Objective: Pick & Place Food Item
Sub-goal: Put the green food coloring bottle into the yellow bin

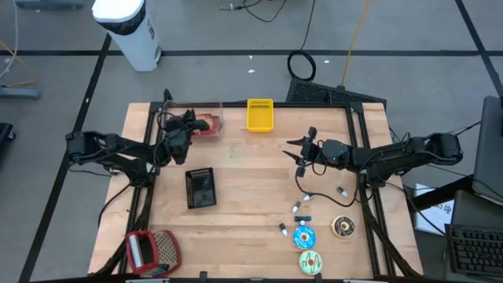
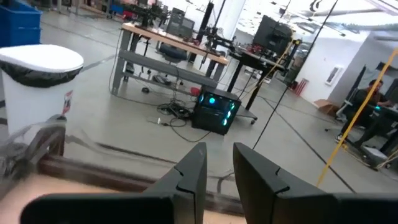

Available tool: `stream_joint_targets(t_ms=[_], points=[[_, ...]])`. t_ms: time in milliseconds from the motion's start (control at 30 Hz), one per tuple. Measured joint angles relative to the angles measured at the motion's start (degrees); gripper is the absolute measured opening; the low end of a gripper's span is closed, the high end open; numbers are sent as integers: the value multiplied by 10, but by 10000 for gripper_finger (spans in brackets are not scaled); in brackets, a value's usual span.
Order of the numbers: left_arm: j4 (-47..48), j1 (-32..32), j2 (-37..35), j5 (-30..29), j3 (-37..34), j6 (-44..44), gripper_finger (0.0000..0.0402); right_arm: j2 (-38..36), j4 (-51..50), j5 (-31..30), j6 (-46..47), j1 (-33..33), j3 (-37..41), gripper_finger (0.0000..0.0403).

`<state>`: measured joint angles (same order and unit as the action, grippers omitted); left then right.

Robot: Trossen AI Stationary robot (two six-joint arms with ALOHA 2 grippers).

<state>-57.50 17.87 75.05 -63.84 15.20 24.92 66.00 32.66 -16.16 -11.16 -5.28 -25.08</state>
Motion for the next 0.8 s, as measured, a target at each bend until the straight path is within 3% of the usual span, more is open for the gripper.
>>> stream_joint_targets(t_ms=[100, 300, 500, 633, 800], points=[[-2, -4, -28, 34, 0, -41, 79, 0, -1, 0, 0, 0, 0, 155], [0, -12, -103, 182, 0, -183, 79, 0, -22, -4, -5, 0, 0, 155], [29, -16, -180, 244, 0, -188, 79, 0, -20, -5, -6, 0, 0, 154], [136, -16, -232, 305, 15, -183, 79, 0, -20, -5, -4, 0, 0, 151], [338, -16, -265, 440, 73, -149, 79, 0, -12, -5, 0, 0, 0, 153]])
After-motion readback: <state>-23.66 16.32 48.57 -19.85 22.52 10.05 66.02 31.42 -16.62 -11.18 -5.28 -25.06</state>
